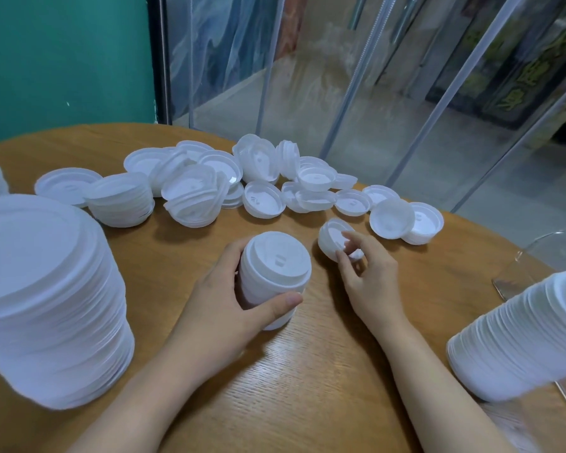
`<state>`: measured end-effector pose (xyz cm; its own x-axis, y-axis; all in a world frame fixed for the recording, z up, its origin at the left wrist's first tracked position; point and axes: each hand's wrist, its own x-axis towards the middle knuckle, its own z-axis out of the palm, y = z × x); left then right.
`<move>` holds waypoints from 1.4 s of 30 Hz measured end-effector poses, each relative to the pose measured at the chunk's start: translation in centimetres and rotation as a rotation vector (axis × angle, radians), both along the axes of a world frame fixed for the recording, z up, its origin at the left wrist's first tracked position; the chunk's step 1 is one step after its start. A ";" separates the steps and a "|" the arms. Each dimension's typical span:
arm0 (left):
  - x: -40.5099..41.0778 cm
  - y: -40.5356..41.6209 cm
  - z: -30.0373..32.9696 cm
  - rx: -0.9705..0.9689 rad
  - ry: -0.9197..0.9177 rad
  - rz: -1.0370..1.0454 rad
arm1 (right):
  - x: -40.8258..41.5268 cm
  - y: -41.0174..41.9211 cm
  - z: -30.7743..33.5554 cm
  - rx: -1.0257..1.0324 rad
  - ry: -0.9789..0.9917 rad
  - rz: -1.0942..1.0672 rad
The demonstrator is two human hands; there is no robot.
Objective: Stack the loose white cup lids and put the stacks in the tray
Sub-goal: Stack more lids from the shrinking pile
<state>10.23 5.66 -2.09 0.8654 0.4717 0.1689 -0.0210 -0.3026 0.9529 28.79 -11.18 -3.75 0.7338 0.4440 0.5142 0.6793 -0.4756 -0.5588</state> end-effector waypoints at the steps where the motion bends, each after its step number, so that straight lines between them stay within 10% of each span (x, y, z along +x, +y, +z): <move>1: 0.0 0.0 0.0 0.004 -0.001 0.003 | 0.2 0.0 -0.1 -0.021 -0.043 0.003; 36: -0.2 -0.3 0.4 0.013 0.002 0.000 | -0.3 -0.5 1.2 0.550 0.294 0.069; 42: -0.1 -0.2 0.3 0.020 0.005 0.001 | 0.9 -0.9 0.0 0.385 0.266 0.017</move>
<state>10.09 5.46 -1.83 0.8657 0.4694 0.1738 -0.0156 -0.3217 0.9467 29.69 -12.08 -3.80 0.8566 0.2710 0.4390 0.4947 -0.1899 -0.8481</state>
